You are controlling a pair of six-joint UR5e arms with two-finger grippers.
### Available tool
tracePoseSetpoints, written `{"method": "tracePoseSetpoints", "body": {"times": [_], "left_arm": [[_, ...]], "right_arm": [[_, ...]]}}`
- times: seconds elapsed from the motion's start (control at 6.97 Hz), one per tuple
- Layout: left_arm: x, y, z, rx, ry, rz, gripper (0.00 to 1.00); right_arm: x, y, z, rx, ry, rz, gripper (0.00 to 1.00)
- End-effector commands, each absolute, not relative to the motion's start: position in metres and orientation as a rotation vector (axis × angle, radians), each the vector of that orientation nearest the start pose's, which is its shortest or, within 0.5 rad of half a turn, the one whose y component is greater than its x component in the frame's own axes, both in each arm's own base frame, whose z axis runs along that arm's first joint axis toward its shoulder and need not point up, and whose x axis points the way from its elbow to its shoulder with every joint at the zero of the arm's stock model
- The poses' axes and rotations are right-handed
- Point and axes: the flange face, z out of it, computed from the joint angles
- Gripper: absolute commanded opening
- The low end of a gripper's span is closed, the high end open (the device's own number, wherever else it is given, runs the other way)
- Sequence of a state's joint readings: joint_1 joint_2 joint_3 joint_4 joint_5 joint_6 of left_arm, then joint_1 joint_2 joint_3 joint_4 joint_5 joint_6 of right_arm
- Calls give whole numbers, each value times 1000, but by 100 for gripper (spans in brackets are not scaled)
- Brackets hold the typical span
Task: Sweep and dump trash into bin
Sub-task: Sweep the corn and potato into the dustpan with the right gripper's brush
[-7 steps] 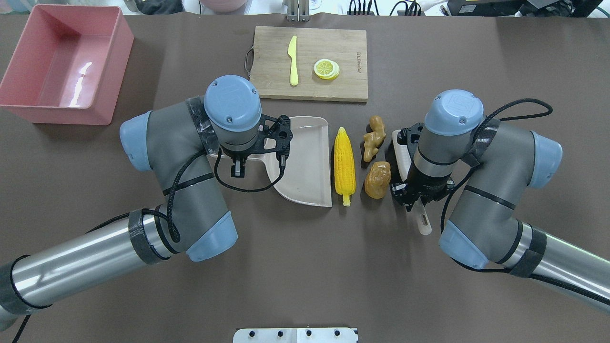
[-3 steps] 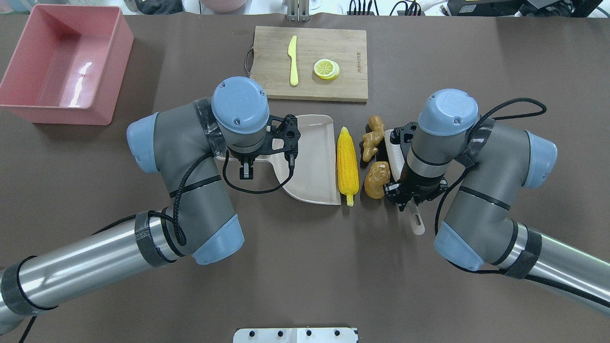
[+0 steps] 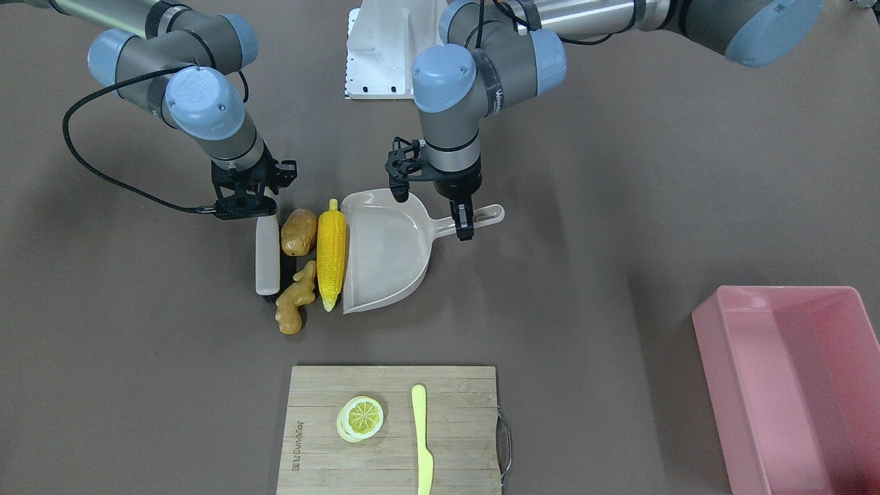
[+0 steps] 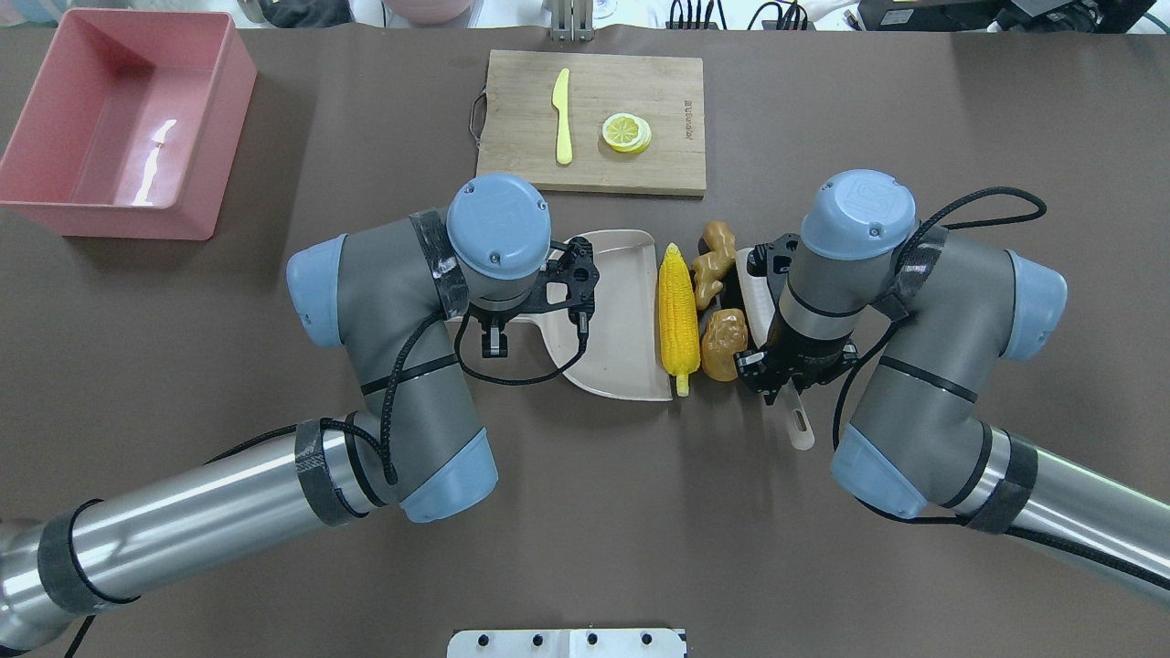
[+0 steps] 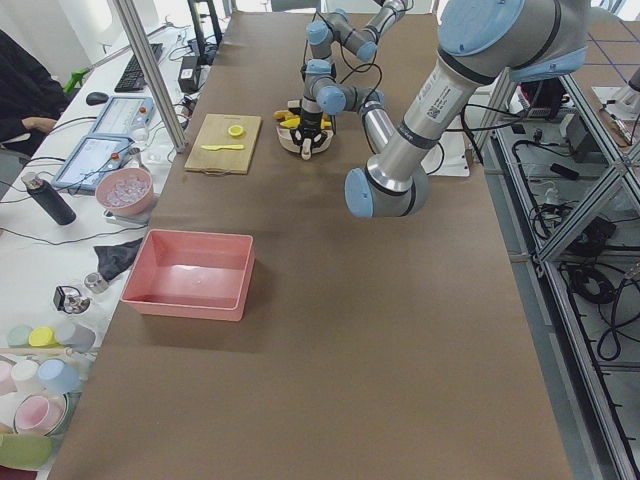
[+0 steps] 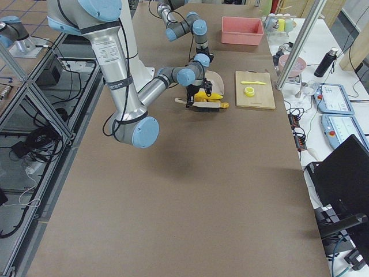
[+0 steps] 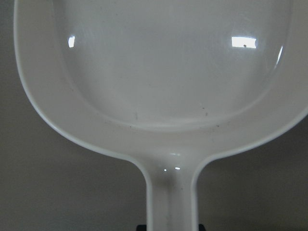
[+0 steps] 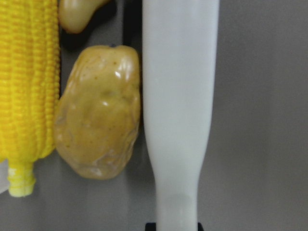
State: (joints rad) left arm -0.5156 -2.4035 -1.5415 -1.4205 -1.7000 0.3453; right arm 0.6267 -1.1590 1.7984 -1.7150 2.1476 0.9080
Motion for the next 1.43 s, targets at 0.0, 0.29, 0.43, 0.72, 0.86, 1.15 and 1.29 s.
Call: {"method": "tracePoseSetpoints", "body": {"times": [0.0, 0.29, 0.43, 0.72, 0.86, 1.15, 1.29], "left_arm": [[580, -462, 171, 630, 373, 1388, 0], [580, -462, 166, 633, 375, 1388, 0], [580, -461, 160, 618, 367, 1389, 0], [579, -461, 163, 612, 365, 1389, 0], [581, -461, 166, 605, 362, 1390, 0], [590, -452, 167, 610, 340, 1401, 0], [596, -446, 171, 606, 342, 1411, 0]], "right_arm": [[-447, -422, 337, -154, -736, -176, 0], [-446, -417, 316, -145, -766, -161, 0], [-454, -413, 306, -146, -775, -163, 0], [-471, -403, 292, -157, -785, -158, 0], [-472, -403, 287, -156, -790, -156, 0], [-473, -407, 276, -155, -802, -134, 0], [-458, -422, 267, -148, -824, -111, 0]]}}
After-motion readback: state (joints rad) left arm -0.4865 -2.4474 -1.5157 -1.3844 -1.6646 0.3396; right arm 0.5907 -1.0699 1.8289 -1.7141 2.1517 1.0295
